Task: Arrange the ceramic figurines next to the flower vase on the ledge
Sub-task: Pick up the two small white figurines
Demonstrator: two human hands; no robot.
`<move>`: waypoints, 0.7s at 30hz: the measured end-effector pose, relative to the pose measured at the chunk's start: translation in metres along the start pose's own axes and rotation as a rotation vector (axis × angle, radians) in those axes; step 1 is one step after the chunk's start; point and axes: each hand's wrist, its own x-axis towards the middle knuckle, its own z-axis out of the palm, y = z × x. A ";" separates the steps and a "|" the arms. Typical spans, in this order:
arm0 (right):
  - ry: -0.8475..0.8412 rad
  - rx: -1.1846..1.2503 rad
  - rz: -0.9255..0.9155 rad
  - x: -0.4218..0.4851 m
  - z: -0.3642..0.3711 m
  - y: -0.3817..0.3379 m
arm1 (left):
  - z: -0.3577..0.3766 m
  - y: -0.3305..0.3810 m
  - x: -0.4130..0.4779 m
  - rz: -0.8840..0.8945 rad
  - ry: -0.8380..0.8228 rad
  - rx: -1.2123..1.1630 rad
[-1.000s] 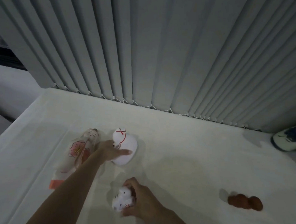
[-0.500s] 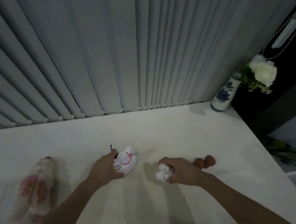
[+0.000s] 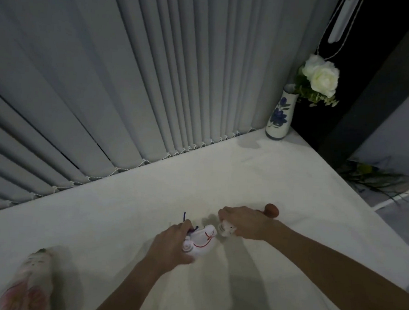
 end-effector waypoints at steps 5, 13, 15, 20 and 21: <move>-0.002 -0.068 -0.035 0.005 0.008 0.001 | 0.008 0.004 0.007 -0.008 0.012 0.027; 0.024 -0.112 -0.045 0.005 0.019 0.003 | 0.011 0.002 0.005 -0.013 0.010 0.086; 0.021 -0.123 -0.040 0.005 0.019 0.001 | 0.010 0.003 0.005 -0.014 0.016 0.094; 0.013 -0.144 -0.029 0.005 0.019 0.002 | 0.009 0.003 0.003 -0.020 0.023 0.115; 0.012 -0.141 -0.023 0.004 0.019 0.002 | 0.009 0.002 0.003 -0.022 0.026 0.110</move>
